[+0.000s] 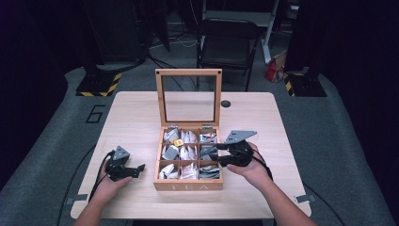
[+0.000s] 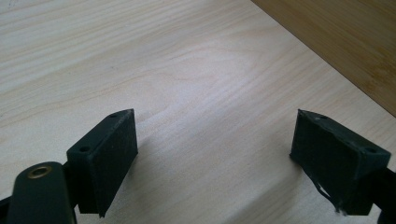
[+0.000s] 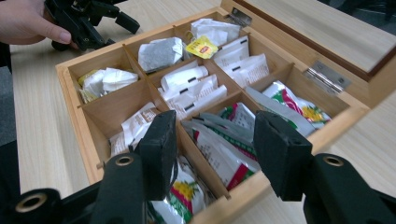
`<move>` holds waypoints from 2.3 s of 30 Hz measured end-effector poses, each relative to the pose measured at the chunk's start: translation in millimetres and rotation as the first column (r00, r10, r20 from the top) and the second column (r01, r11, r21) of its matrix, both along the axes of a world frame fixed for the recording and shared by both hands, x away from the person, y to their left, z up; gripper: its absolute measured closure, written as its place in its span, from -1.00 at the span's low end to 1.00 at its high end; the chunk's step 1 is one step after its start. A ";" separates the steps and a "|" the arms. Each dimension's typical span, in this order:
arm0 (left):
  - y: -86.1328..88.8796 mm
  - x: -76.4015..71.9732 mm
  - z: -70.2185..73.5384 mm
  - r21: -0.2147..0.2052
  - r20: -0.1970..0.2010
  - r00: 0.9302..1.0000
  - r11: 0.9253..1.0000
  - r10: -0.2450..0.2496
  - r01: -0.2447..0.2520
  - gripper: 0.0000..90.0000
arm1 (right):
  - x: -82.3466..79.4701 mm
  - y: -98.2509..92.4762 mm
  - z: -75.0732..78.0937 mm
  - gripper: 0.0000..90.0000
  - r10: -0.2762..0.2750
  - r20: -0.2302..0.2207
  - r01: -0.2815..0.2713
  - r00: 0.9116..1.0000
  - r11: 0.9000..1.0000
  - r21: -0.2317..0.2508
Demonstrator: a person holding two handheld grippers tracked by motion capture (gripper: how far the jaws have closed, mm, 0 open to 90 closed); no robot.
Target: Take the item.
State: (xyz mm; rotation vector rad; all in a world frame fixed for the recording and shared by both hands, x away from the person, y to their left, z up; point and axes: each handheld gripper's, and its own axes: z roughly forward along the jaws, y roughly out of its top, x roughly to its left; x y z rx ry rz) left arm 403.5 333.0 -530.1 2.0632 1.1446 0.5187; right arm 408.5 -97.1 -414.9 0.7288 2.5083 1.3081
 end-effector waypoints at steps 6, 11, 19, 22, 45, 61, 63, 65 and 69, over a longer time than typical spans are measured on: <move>-0.2 -0.5 0.1 -0.003 -0.007 1.000 1.000 0.001 -0.001 -0.69 | 7.1 15.6 3.7 0.07 0.029 -0.007 -0.029 1.000 1.000 0.010; 0.1 0.0 0.0 0.000 0.000 1.000 1.000 0.000 0.000 -0.69 | 14.7 27.1 8.1 0.07 0.050 -0.007 -0.050 0.999 0.999 0.015; 0.0 0.0 0.0 0.000 0.000 1.000 1.000 0.000 0.000 -0.69 | 25.3 43.5 12.4 0.07 0.068 -0.014 -0.068 0.998 0.998 0.010; 0.1 0.0 0.0 0.000 0.000 1.000 1.000 0.000 0.000 -0.69 | 28.5 48.9 13.7 0.07 0.079 -0.010 -0.079 0.997 0.997 0.012; 0.1 0.0 0.1 0.000 0.000 1.000 1.000 0.000 0.000 -0.69 | 53.0 93.7 1.1 0.03 0.131 -0.033 -0.132 0.991 0.990 -0.044; 0.1 0.0 0.0 0.000 -0.001 1.000 1.000 0.000 0.000 -0.69 | 57.7 113.1 -13.2 0.24 0.158 -0.060 -0.161 0.986 0.986 -0.044; 0.0 0.0 0.0 -0.001 0.000 1.000 1.000 0.000 0.000 -0.69 | 58.0 114.9 -14.6 0.25 0.163 -0.055 -0.166 0.985 0.985 -0.053; 0.0 0.0 0.0 -0.001 0.000 1.000 1.000 0.001 -0.001 -0.69 | 58.3 116.4 -15.1 0.27 0.163 -0.052 -0.166 0.985 0.985 -0.053; 0.1 0.0 0.0 0.000 -0.001 1.000 1.000 0.000 0.000 -0.69 | 59.9 119.0 -16.1 0.32 0.161 -0.051 -0.164 0.986 0.985 -0.052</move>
